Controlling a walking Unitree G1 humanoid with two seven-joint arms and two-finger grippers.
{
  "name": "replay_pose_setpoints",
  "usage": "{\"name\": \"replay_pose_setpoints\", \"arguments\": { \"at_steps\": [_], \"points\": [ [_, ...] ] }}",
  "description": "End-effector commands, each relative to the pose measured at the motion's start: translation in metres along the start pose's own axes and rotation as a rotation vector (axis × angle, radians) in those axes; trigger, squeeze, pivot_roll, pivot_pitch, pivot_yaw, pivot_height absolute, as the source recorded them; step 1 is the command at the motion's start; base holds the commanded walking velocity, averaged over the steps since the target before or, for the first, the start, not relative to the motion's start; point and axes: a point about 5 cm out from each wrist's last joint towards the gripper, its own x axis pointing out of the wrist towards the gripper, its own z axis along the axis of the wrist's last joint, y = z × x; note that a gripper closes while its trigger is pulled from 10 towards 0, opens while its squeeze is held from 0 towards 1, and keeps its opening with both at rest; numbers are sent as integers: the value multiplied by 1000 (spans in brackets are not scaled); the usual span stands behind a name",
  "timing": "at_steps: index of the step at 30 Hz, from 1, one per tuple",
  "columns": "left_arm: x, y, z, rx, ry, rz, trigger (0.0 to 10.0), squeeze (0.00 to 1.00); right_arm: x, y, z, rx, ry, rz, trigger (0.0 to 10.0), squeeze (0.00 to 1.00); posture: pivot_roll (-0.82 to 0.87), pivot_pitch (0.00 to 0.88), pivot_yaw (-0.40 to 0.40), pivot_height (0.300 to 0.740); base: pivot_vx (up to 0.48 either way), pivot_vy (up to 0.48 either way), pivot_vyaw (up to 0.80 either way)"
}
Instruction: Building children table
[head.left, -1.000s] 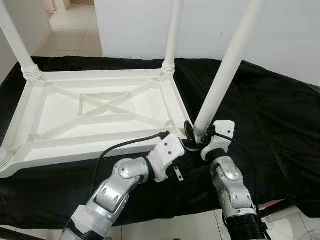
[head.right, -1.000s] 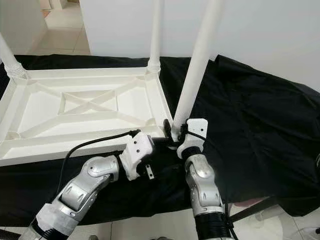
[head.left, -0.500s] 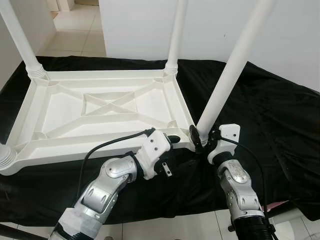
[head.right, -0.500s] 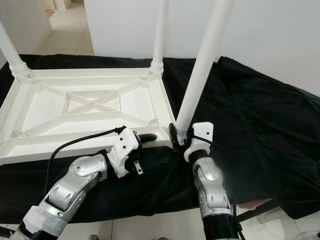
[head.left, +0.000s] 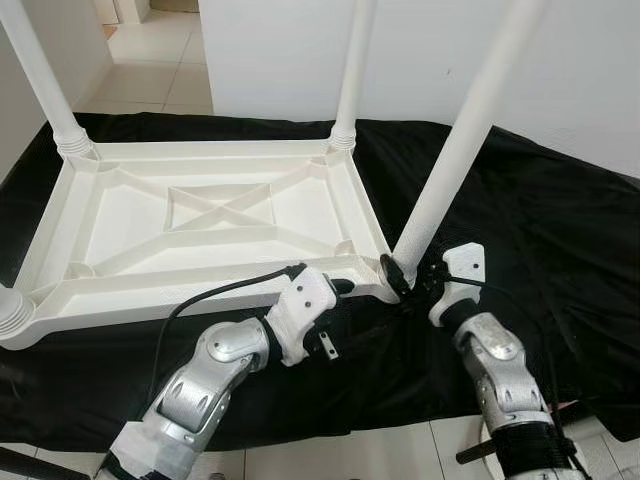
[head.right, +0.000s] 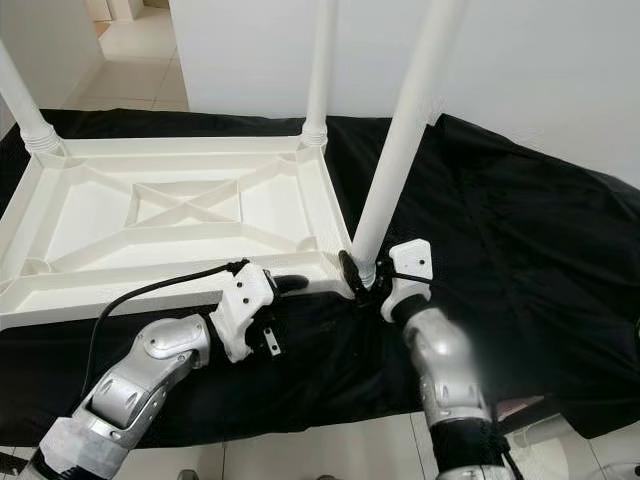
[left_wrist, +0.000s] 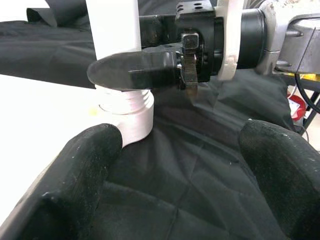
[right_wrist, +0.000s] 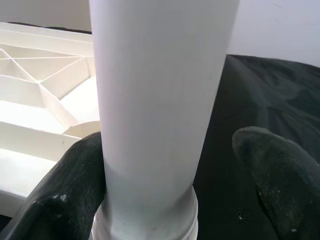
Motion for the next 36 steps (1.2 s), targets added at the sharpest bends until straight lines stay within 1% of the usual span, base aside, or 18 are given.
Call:
{"name": "replay_pose_setpoints", "arguments": {
  "at_steps": [1, 3, 5, 6, 7, 8, 10, 11, 16, 24, 26, 27, 33, 34, 35, 36],
  "points": [
    [0, -6, 0, -2, 5, -45, 10000, 0, -1, -4, -2, -10, 11, 22, 10000, 0, -45, 63, -78, 740, 0, 0, 0],
    [0, -6, 0, -2, 5, -46, 10000, 0, 0, -4, -2, -12, 11, 33, 10000, 0, -45, 63, -78, 740, 0, 0, 0],
    [5, -6, 3, 2, 0, -42, 10000, 0, 10, -9, -2, -36, 35, 128, 10000, 0, -44, 80, -72, 740, 0, 0, 0],
    [6, -6, 4, 2, -3, -40, 10000, 0, 12, -8, -3, -42, 45, 152, 6510, 0, -45, 81, -71, 740, 0, 0, 0],
    [6, -6, 4, 2, -5, -38, 10000, 0, 13, -8, -5, -45, 51, 164, 6510, 0, -45, 81, -71, 740, 0, 0, 0],
    [7, -6, 5, 1, -7, -38, 10000, 0, 14, -7, -7, -47, 58, 179, 4863, 0, -45, 81, -71, 740, 0, 0, 0],
    [8, -6, 5, 1, -8, -38, 10000, 0, 15, -7, -8, -49, 62, 188, 4863, 0, -41, 85, -71, 740, 0, 0, 0],
    [8, -6, 5, 3, -8, -37, 10000, 0, 16, -6, -9, -52, 68, 203, 0, 0, -40, 87, -70, 740, 0, 0, 0],
    [10, -8, 6, 5, -9, -35, 10000, 0, 19, -1, -14, -52, 85, 230, 0, 0, -35, 88, -71, 740, 0, 0, 0],
    [10, -9, 6, 6, -5, -28, 10000, 0, 17, 0, -19, -20, 83, 233, 0, 0, -26, 91, -73, 740, 0, 0, 0],
    [10, -8, 6, 5, -4, -25, 10000, 0, 16, -2, -18, -5, 77, 196, 10000, 0, -25, 92, -72, 740, 0, 0, 0],
    [10, -8, 6, 5, -4, -24, 10000, 0, 16, -2, -17, 27, 75, 160, 10000, 0, -26, 93, -70, 740, 0, 0, 0],
    [10, -8, 6, 5, -3, -25, 10000, 0, 15, -3, -17, 45, 80, 102, 10000, 0, -34, 93, -67, 740, 0, 0, 0],
    [11, -9, 6, 5, -4, -30, 10000, 0, 14, -1, -17, 48, 82, 23, 10000, 0, -37, 93, -64, 740, 0, 0, 0],
    [11, -9, 6, 5, -4, -30, 10000, 0, 14, -1, -17, 48, 82, 23, 10000, 0, -37, 93, -64, 740, 0, 0, 0],
    [12, -9, 7, 5, -4, -32, 10000, 0, 13, 0, -17, 61, 81, -12, 10000, 0, -38, 93, -63, 740, 0, 0, 0]
  ]
}}
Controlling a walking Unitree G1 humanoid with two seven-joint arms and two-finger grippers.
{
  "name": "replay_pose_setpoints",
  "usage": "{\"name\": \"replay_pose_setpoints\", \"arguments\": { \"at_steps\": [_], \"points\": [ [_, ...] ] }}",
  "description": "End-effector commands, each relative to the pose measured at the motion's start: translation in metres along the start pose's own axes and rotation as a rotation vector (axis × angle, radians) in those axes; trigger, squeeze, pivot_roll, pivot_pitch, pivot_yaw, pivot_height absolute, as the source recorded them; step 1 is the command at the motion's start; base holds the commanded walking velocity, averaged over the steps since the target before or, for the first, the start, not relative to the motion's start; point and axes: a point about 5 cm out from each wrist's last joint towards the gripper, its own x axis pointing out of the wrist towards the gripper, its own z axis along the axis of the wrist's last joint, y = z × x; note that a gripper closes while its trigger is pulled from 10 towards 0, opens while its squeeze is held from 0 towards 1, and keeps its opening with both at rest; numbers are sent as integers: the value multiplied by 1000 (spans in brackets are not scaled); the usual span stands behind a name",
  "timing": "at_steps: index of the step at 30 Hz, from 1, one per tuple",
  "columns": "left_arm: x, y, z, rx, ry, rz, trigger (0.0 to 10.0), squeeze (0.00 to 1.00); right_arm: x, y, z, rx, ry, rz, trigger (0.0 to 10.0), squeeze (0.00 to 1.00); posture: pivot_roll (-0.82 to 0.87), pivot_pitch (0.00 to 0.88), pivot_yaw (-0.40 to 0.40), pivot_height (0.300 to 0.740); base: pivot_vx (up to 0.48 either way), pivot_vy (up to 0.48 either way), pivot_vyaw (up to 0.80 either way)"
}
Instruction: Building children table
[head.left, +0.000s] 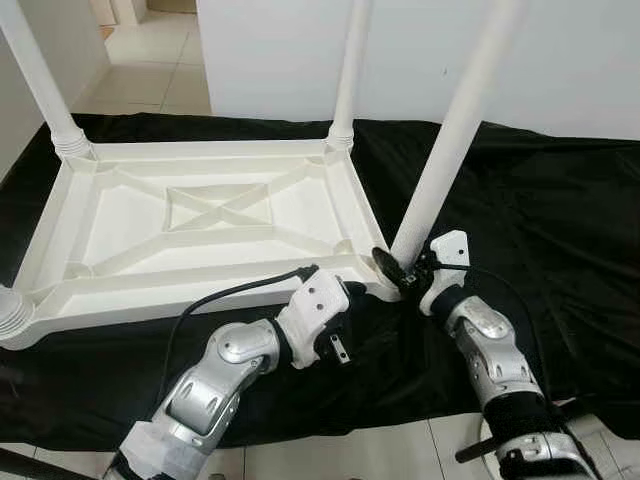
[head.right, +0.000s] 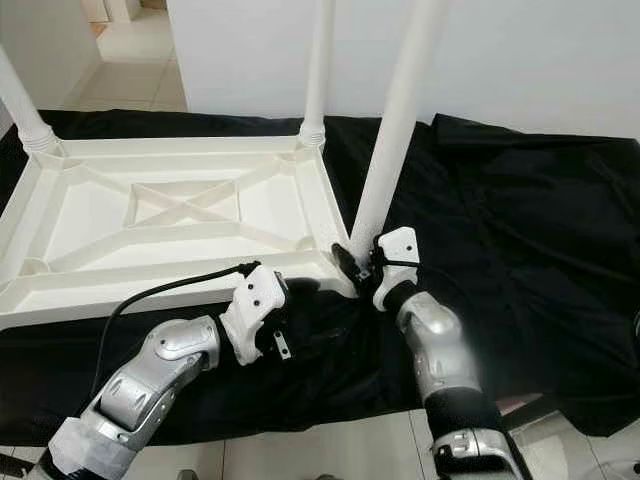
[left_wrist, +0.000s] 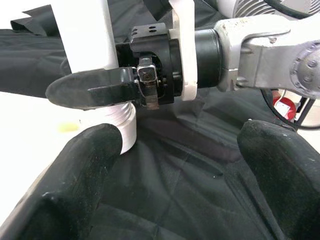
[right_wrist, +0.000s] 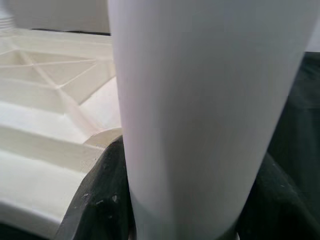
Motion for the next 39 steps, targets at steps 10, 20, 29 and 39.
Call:
{"name": "replay_pose_setpoints", "arguments": {
  "at_steps": [10, 20, 29, 39],
  "points": [
    [2, -2, 1, 4, 10, -2, 10000, 0, -15, 4, -13, 84, 60, -341, 10000, 0, -41, 97, -63, 740, 0, 0, 0],
    [5, -1, 1, 5, 8, -7, 10000, 0, -18, 35, -11, 217, 45, -610, 10000, 0, -49, 89, -58, 740, 0, 0, 0],
    [5, 0, 1, 7, 6, -11, 10000, 0, -18, 33, -4, 216, 2, -516, 10000, 1000, -57, 82, -56, 740, 0, 0, 0],
    [10, 0, 3, 13, -3, -16, 10000, 0, -25, 17, -3, 103, 4, -292, 10000, 0, -68, 77, -56, 740, 0, 0, 0]
  ]
}}
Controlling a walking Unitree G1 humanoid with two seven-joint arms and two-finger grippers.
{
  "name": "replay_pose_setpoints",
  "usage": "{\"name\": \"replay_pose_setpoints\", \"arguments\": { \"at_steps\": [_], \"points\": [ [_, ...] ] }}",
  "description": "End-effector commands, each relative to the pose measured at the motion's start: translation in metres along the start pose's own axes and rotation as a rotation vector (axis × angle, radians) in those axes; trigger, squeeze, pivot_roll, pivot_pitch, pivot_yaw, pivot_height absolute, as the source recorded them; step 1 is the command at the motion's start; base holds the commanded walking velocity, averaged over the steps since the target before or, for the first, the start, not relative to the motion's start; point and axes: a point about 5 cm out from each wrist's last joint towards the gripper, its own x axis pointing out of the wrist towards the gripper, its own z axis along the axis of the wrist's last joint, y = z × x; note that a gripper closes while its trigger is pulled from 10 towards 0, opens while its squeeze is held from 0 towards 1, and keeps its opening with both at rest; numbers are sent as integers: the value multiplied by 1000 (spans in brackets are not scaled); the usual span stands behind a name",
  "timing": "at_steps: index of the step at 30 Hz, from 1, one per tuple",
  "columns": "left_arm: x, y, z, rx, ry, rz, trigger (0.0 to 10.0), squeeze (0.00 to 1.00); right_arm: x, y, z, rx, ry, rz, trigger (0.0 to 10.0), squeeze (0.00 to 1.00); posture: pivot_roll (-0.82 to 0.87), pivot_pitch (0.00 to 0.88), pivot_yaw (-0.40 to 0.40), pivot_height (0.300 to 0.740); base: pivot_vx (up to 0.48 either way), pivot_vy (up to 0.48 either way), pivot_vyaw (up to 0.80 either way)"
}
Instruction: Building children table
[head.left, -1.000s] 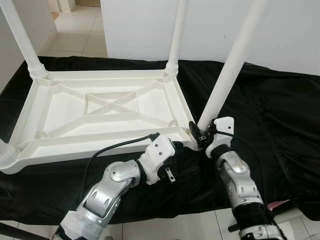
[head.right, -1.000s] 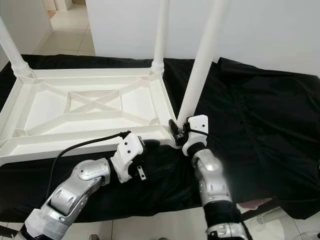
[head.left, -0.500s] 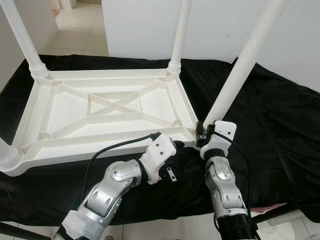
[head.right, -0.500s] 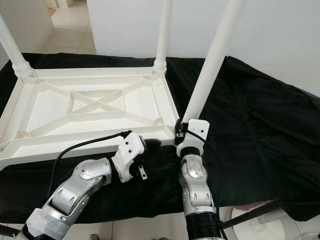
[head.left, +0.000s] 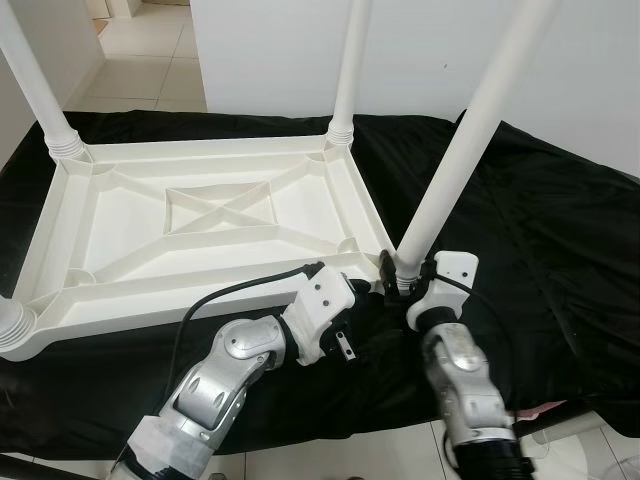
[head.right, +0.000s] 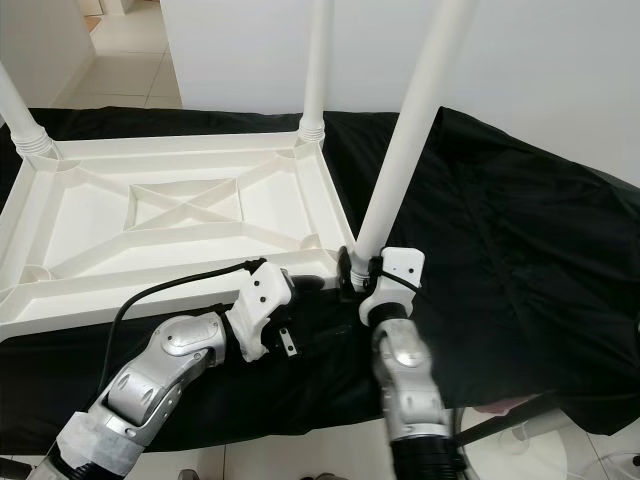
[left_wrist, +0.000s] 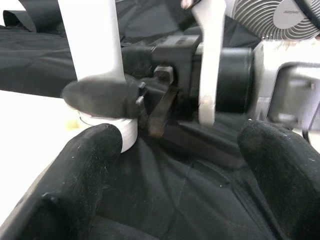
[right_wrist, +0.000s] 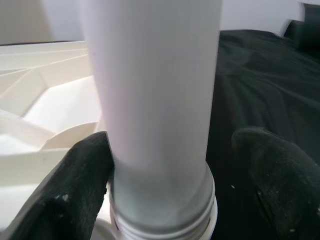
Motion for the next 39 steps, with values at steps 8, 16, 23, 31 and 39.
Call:
{"name": "replay_pose_setpoints", "arguments": {
  "at_steps": [8, 16, 23, 31, 39],
  "points": [
    [3, -2, 1, 15, -2, -12, 10000, 0, 7, -14, -6, -80, 49, 228, 10000, 0, -58, 77, -53, 740, 0, 0, 0],
    [2, -1, 1, 19, 4, -13, 10000, 0, 17, -16, -4, -150, 60, 401, 10000, 0, -42, 76, -47, 740, 0, 0, 0],
    [1, -2, 2, 22, 5, -12, 10000, 0, 25, -12, -2, -184, 54, 502, 10000, 0, -38, 74, -47, 740, 0, 0, 0],
    [4, -3, 2, 28, 3, -15, 10000, 0, 35, -13, 0, -208, 48, 517, 2706, 0, -32, 62, -55, 740, 0, 0, 0],
    [5, -3, 3, 32, 1, -14, 10000, 0, 35, -15, -5, -206, 75, 533, 0, 0, -26, 51, -60, 740, 0, 0, 0]
  ]
}}
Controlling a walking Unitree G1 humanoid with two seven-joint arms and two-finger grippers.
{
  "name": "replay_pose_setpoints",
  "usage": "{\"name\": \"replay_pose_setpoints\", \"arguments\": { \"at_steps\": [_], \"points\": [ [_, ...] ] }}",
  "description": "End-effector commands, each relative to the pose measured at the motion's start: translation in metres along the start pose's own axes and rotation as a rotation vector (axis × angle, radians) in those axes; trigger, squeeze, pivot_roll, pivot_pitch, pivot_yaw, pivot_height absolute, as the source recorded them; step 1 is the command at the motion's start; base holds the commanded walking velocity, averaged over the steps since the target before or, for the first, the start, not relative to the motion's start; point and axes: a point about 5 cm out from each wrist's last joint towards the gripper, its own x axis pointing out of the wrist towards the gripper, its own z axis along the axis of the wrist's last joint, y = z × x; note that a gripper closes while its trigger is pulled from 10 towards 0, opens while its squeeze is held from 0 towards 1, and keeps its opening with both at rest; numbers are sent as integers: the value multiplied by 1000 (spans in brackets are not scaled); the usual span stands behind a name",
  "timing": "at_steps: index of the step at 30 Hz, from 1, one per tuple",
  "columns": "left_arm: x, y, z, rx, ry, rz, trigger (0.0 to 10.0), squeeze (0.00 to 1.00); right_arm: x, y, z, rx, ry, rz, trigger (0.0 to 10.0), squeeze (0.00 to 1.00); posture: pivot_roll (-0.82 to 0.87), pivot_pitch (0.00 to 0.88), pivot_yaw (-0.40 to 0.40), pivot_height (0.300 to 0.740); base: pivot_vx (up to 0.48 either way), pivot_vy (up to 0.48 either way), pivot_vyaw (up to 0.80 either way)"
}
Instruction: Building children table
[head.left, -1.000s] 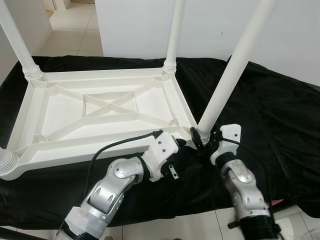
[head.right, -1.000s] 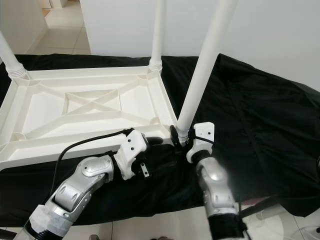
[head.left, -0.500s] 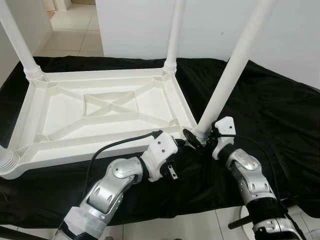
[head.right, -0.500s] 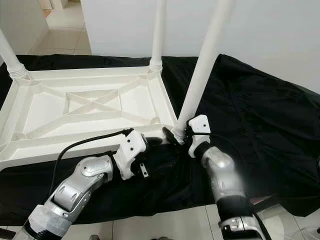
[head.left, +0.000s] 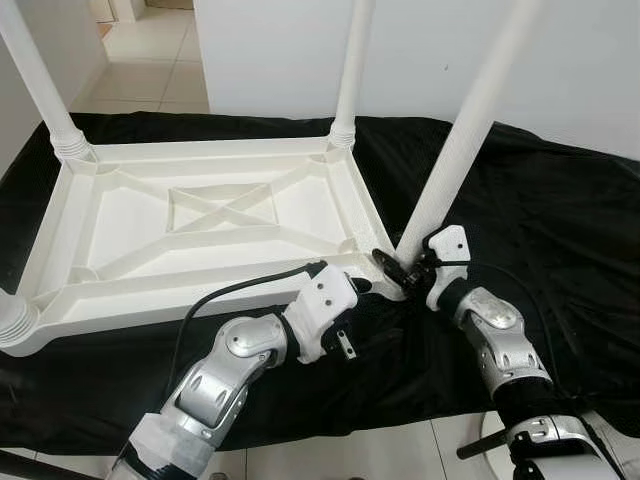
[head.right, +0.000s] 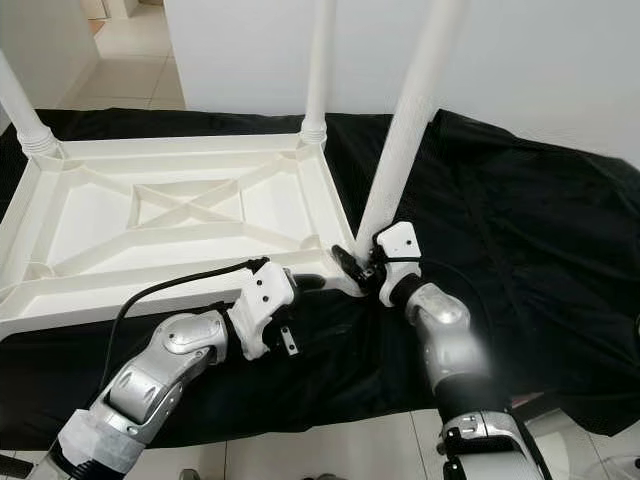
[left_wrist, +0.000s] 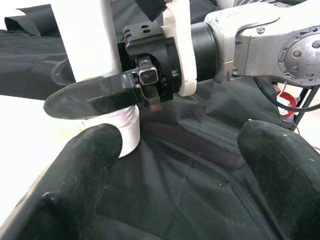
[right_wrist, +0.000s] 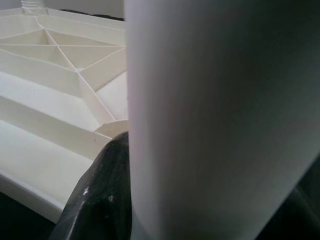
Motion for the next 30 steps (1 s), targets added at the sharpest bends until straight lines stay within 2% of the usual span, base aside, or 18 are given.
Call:
{"name": "replay_pose_setpoints", "arguments": {
  "at_steps": [1, 6, 7, 13, 18, 24, 27, 29, 30],
  "points": [
    [4, -3, 1, 9, -8, -12, 10000, 0, -1, 3, -7, -16, 42, 28, 0, 0, -26, 51, -60, 740, 0, 0, 0],
    [4, -4, 0, 9, -7, -16, 10000, 0, -6, 7, -15, 25, 54, 22, 196, 0, -31, 44, -61, 740, 0, 0, 0],
    [4, -5, 0, 8, -6, -17, 10000, 0, -7, 7, -15, 32, 50, 7, 10000, 0, -34, 44, -61, 740, 0, 0, 0],
    [4, -6, -1, 7, -7, -20, 10000, 0, -7, 9, -15, 71, 38, -33, 10000, 0, -38, 43, -66, 740, 0, 0, 0],
    [5, -7, -1, 2, -10, -20, 10000, 0, -7, 9, -17, 148, 40, -191, 10000, 0, -41, 44, -67, 740, 0, 0, 0],
    [5, -8, -2, 1, -7, -21, 10000, 0, -6, 13, -15, 189, 34, -294, 10000, 0, -40, 46, -73, 740, 0, 0, 0],
    [4, -9, -2, 0, -7, -19, 10000, 0, -6, 18, -13, 236, 40, -420, 10000, 0, -40, 47, -73, 740, 0, 0, 0],
    [4, -9, -2, 0, -7, -19, 10000, 0, -6, 18, -13, 236, 40, -420, 10000, 0, -40, 47, -73, 740, 0, 0, 0],
    [4, -9, -3, -1, -7, -20, 10000, 0, -6, 21, -13, 244, 45, -458, 10000, 0, -40, 47, -73, 740, 0, 0, 0]
  ]
}}
